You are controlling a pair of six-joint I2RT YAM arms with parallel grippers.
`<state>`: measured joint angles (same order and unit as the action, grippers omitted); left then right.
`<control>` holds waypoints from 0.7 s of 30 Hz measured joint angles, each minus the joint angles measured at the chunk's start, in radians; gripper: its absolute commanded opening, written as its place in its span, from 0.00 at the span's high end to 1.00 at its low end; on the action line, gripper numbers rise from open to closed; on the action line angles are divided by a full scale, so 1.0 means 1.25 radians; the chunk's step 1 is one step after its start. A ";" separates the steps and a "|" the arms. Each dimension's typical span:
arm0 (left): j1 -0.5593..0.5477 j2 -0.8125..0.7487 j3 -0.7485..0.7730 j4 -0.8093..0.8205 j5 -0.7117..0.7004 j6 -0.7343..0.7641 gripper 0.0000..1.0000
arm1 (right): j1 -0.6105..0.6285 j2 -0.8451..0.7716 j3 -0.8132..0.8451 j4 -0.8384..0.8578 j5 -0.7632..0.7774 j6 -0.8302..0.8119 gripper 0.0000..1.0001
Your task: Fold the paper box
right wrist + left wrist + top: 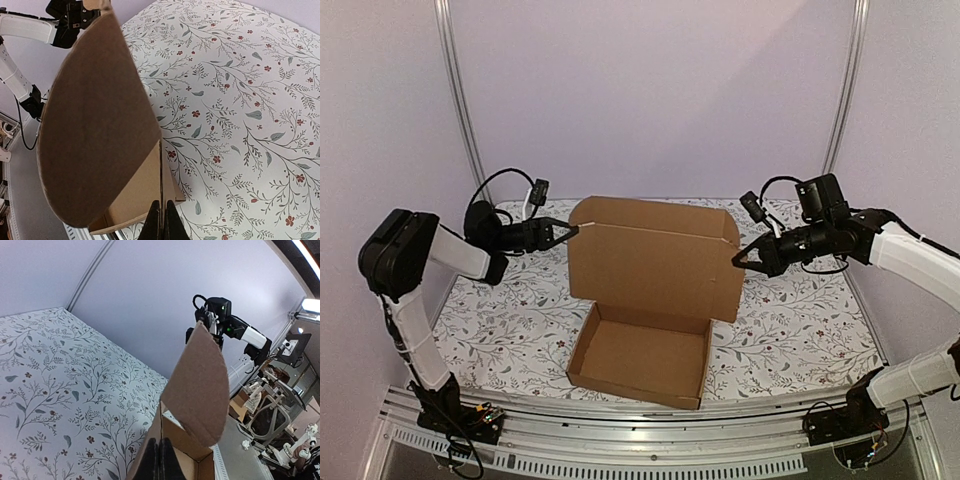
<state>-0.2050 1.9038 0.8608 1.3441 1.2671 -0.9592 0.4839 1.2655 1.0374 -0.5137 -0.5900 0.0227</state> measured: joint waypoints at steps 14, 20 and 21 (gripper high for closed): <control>-0.120 -0.339 -0.114 -0.525 -0.405 0.572 1.00 | 0.099 -0.001 -0.003 0.067 0.208 0.105 1.00; -0.190 -0.395 -0.136 -0.600 -0.596 0.634 1.00 | 0.172 0.000 -0.020 0.103 0.340 0.165 1.00; -0.207 -0.404 -0.136 -0.615 -0.632 0.640 1.00 | 0.180 0.000 -0.023 0.111 0.360 0.178 1.00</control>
<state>-0.4637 1.3983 0.6914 0.5751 0.4767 -0.1596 0.7090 1.2652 1.0080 -0.3748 -0.1402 0.2447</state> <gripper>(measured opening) 0.009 0.007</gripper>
